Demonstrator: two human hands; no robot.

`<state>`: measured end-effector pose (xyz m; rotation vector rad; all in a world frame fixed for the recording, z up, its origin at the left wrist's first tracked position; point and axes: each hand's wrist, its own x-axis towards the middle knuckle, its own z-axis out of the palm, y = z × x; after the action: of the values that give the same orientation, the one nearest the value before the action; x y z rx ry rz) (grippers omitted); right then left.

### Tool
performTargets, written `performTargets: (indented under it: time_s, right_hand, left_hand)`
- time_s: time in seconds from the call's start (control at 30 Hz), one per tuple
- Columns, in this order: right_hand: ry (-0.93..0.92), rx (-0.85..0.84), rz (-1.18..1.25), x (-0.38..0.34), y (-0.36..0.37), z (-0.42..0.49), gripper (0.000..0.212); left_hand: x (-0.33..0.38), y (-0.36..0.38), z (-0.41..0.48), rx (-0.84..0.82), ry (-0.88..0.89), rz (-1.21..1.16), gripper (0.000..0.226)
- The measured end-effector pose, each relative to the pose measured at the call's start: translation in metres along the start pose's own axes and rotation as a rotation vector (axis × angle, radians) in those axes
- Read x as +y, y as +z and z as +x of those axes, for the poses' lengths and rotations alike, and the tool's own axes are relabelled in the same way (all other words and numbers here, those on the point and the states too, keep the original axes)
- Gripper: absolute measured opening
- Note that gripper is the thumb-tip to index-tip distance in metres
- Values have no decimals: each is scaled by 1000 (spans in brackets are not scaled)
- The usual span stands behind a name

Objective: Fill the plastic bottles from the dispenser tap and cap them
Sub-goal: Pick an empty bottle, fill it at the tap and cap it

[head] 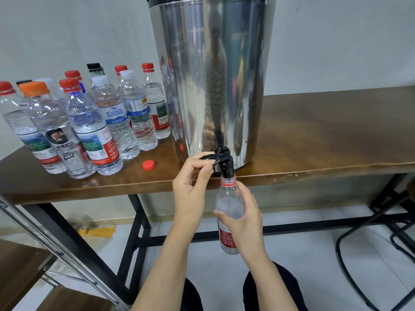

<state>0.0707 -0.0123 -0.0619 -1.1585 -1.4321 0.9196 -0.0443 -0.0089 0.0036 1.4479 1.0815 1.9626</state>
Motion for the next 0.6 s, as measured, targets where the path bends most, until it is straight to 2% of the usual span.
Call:
performTargets:
  time_s: [0.6]
  right_hand:
    - [-6,-5,-13,-3,-1,0,81]
  left_hand:
    - [-1,-1,-1,1,-5,22,11]
